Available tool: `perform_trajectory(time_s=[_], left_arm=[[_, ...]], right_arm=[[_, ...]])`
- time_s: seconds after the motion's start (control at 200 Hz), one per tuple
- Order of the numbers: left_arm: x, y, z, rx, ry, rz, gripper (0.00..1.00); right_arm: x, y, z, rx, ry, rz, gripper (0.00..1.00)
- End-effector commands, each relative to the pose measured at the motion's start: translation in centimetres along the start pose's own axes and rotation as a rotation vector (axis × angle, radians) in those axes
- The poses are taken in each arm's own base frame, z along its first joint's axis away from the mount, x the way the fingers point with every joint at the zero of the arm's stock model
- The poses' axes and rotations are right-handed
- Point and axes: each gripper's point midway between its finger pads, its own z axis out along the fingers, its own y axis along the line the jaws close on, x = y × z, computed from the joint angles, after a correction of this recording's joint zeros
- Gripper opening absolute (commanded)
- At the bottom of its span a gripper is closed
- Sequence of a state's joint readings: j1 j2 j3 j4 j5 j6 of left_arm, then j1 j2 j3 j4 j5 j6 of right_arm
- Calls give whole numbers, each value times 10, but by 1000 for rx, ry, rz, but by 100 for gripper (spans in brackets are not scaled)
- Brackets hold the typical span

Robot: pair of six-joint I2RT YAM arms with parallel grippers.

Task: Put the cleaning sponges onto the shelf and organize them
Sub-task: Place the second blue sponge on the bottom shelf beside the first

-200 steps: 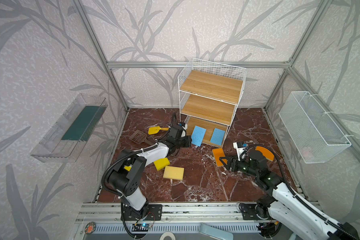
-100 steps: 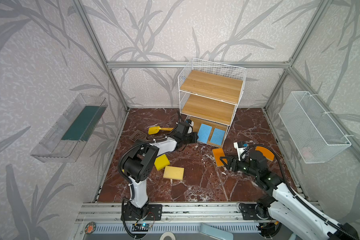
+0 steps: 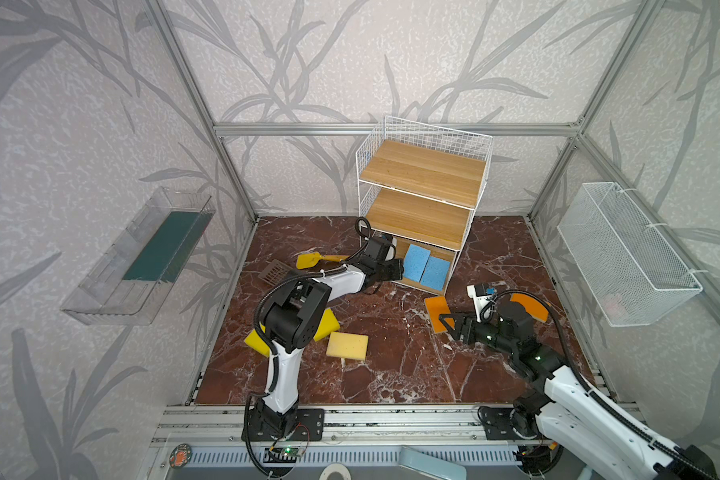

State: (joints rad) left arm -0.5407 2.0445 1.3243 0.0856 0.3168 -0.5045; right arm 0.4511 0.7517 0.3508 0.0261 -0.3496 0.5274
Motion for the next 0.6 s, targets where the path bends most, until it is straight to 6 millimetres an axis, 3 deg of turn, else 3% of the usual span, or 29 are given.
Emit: perform_trajectory(time_s=[0.0,0.255,0.6], left_arm=[[-5,4,8,-23,7,18,0],[-5,11,16,-56,7,-1,0],[-17,10,5,-82,-40,15,0]], right_arm=[[-2,2,0,-16,-12,-1,67],[-1,2,0,-20,-12,0,67],[2,1,2,-24,-3,8,67]])
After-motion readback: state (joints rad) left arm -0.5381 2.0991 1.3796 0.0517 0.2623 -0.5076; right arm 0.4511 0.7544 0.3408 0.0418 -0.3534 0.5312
